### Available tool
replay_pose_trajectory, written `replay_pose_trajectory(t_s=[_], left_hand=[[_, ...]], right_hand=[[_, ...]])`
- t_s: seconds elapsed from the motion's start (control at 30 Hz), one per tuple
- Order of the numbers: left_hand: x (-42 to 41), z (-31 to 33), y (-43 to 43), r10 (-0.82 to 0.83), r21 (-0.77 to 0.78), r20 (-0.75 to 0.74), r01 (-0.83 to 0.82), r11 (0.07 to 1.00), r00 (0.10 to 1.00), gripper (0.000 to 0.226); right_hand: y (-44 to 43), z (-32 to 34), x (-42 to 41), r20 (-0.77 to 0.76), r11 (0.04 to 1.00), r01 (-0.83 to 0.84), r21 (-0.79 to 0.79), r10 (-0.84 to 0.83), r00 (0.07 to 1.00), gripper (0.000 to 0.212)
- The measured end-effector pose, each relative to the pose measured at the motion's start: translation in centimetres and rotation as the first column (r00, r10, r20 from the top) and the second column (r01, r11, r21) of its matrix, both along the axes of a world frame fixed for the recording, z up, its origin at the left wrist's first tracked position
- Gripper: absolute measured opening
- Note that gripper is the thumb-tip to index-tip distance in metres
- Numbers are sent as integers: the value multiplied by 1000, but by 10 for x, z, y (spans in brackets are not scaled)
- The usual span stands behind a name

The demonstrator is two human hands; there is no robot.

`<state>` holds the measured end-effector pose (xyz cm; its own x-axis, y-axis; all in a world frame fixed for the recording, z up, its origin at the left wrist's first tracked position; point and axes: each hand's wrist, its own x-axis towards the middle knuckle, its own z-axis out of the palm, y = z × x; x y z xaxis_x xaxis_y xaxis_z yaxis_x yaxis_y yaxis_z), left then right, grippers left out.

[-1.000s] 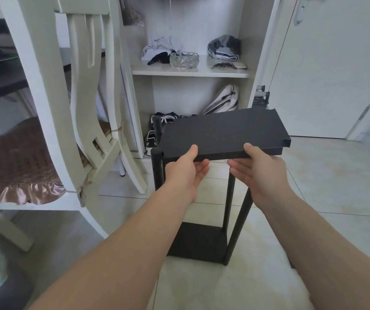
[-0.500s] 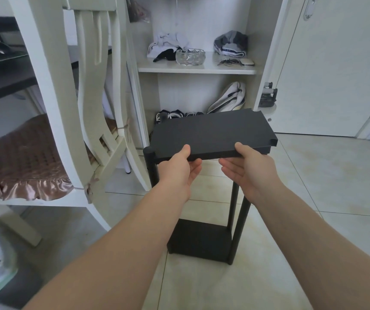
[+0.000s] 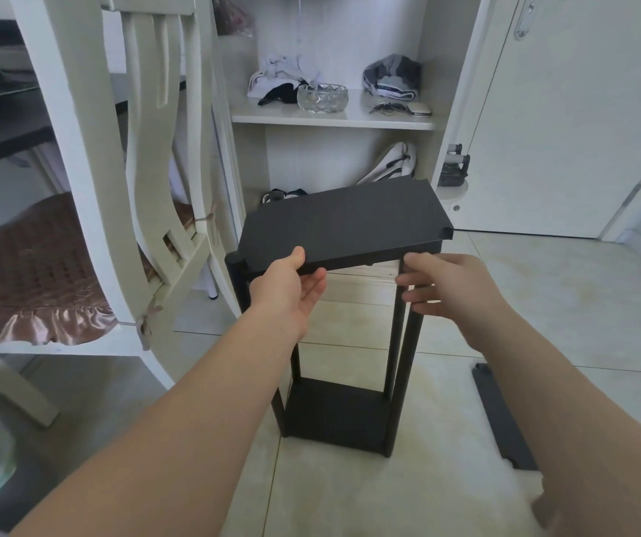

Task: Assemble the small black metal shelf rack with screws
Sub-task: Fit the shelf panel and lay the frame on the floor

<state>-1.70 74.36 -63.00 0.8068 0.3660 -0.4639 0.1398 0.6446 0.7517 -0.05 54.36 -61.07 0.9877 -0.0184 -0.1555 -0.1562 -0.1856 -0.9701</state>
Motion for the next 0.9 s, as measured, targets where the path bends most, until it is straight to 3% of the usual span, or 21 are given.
replay_pose_trajectory(t_s=[0.1,0.2,0.33,0.67,0.9], left_hand=[[0,-1,2,4,3,3,-4,1000,1000,28],[0,-2,2,-5,11,6,5,1000,1000,29],[1,-2,1,-10,6,9,10,1000,1000,32],[3,-1,-1,5,-8,16,-5,1000,1000,31],[3,-1,-5,2,-11,15,-2,1000,1000,32]], right_hand=[[-19,-3,3,74,987,97,-131,-88,993,10],[-29,-13,8,123,963,172,-205,-149,981,12],[-28,-24,13,95,982,93,-166,-78,992,36],[-25,-41,33,162,968,150,-201,-118,980,41],[-26,-50,46,123,978,122,-171,-101,987,19]])
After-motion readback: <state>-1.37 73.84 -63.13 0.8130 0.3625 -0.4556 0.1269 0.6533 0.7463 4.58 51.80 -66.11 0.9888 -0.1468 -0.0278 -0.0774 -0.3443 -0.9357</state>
